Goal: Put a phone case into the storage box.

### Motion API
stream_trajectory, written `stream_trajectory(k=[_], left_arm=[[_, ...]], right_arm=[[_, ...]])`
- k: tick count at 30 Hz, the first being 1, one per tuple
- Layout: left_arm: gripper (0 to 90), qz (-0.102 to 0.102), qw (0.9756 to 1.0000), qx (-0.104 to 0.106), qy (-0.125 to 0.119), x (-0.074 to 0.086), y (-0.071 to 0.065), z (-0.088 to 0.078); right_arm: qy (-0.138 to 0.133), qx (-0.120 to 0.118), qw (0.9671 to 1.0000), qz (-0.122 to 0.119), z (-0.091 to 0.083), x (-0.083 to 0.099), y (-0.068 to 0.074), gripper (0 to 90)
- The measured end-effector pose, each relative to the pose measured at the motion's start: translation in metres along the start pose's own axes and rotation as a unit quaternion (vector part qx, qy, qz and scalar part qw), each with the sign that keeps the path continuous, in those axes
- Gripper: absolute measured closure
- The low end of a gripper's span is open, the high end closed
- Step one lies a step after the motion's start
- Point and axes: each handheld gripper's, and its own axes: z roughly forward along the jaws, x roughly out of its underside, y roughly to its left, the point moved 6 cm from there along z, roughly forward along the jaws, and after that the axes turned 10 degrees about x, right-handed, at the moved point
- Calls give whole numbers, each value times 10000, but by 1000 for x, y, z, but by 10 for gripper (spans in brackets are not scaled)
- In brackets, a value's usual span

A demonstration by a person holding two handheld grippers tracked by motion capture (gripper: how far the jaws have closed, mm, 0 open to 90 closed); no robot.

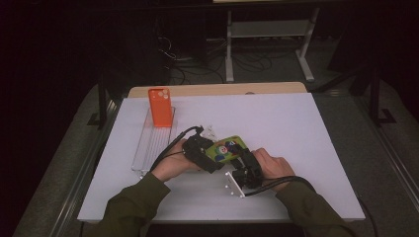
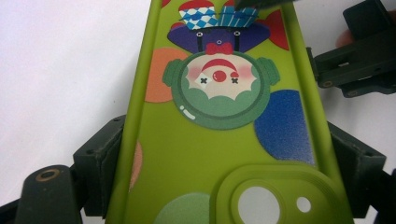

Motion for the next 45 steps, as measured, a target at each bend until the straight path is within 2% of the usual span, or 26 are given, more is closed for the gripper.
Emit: stream_trajectory(k=[2,4,7,13,23,27,29,30,32,37,40,42,45], left_arm=[[154,10,10000,7,-2,0,0,0],[153,8,10000,16,1,0,0,0],[153,4,10000,22,8,0,-1,1],[153,-2,10000,23,29,1,-1,3],[147,-40,9999,100,-56,0,0,1],[135,-54,9997,104,-205,0,0,0],[102,-68,9996,123,-260,-1,0,-1],[74,-107,9993,161,-320,-2,-1,-2],[18,-120,9988,208,-423,-3,0,-4],[0,-74,9984,178,-532,-2,2,-11],[0,-100,9980,163,-600,-2,3,-13],[0,-89,9980,108,-618,-2,5,-17],[0,-90,9976,53,-684,-1,8,-21]], right_arm=[[16,24,10000,-69,0,0,1,460],[69,-52,9999,-57,0,0,2,491],[61,-21,10000,-76,-1,-1,3,585],[61,37,9998,-168,0,-1,2,714],[136,199,9991,-349,-2,-2,0,762],[119,261,9990,-339,-2,-2,-1,763],[166,239,9992,-260,-2,-2,-1,764],[198,154,9993,-267,-2,-1,0,764],[223,158,9992,-299,-2,0,2,764],[321,93,9993,-164,-1,3,0,763],[420,-2,9991,41,1,7,-1,763],[490,-40,9984,296,3,11,-3,763],[674,-222,9949,719,4,17,-6,763]])
